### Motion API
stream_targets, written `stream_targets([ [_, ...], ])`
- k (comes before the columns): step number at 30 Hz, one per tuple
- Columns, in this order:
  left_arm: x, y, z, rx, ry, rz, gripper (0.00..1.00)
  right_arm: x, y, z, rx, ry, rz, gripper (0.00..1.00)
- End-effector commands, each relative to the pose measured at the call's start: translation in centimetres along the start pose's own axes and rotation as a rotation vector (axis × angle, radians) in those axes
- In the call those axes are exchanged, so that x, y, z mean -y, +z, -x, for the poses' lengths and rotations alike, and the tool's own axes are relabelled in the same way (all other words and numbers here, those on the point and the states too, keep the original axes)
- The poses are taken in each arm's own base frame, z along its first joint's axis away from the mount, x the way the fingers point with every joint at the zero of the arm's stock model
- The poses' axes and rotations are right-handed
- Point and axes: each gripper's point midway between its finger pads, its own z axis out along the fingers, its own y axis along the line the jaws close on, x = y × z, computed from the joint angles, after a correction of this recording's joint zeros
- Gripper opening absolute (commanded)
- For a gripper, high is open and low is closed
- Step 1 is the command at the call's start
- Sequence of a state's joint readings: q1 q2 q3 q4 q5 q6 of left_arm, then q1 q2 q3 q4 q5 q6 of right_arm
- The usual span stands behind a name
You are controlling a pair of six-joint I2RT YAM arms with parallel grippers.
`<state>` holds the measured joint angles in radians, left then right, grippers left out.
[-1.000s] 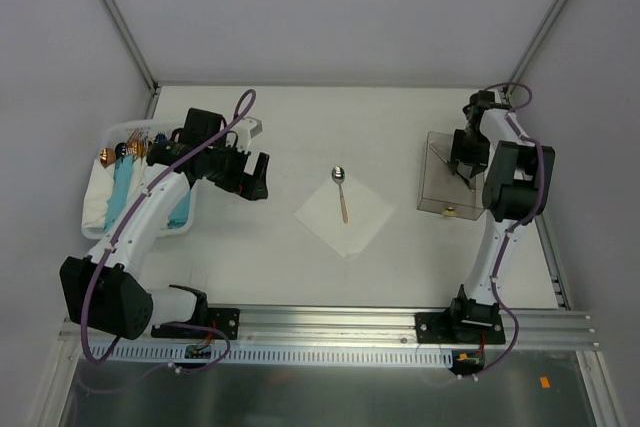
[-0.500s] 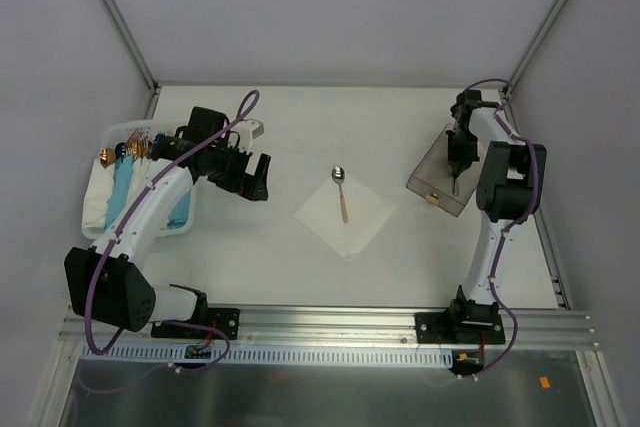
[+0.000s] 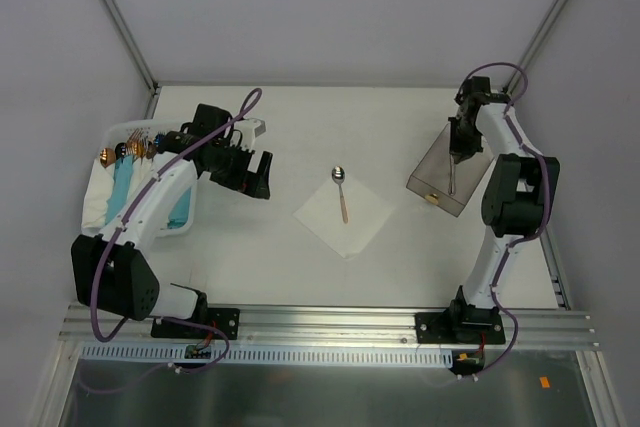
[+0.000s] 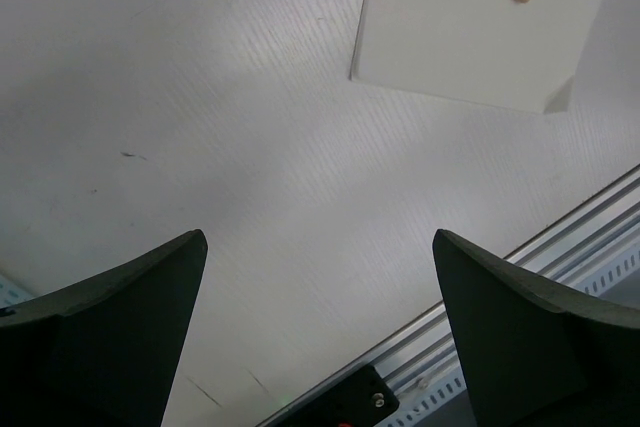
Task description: Place the utensils on the paper napkin and roll it up
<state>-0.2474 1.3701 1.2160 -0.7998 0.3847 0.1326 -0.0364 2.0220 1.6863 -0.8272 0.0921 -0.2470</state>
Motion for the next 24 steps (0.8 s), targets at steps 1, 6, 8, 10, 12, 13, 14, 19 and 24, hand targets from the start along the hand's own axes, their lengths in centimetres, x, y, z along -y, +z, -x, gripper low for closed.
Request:
stream_targets([
  [1, 0.0, -0.2, 0.9, 0.006, -0.029, 0.001, 0.99, 0.3, -3.9, 0.5, 0.07, 0.018, -0.029, 0.0],
  [6, 0.0, -0.1, 1.3, 0.007, -0.033, -0.003, 0.99, 0.5, -0.8, 0.0, -0.024, 0.048, -0.048, 0.31],
  [8, 0.0, -0.4, 1.3, 0.013, -0.028, 0.0, 0.99, 0.3, 0.1, 0.1, -0.046, 0.06, -0.034, 0.41],
  [10, 0.1, -0.5, 1.2, 0.016, -0.013, 0.001, 0.99, 0.1, 1.3, -0.2, -0.075, 0.07, -0.006, 0.44],
  [12, 0.1, -0.7, 1.0, 0.021, -0.005, 0.003, 0.99, 0.4, 1.7, 0.0, -0.081, 0.088, 0.007, 0.44],
  [13, 0.1, -0.7, 0.9, 0.02, -0.006, 0.003, 0.99, 0.3, 2.1, -0.1, -0.091, 0.093, 0.027, 0.43],
  [14, 0.2, -0.7, 0.7, 0.017, -0.005, 0.0, 0.99, 0.3, 2.3, 0.0, -0.093, 0.094, 0.032, 0.39],
  [19, 0.1, -0.5, 0.5, 0.009, -0.011, 0.002, 0.99, 0.9, 3.5, -0.4, -0.141, 0.104, 0.025, 0.32],
  [24, -0.1, -0.4, 0.5, 0.004, -0.016, 0.008, 0.99, 1.0, 4.8, -1.3, -0.208, 0.1, 0.01, 0.32],
])
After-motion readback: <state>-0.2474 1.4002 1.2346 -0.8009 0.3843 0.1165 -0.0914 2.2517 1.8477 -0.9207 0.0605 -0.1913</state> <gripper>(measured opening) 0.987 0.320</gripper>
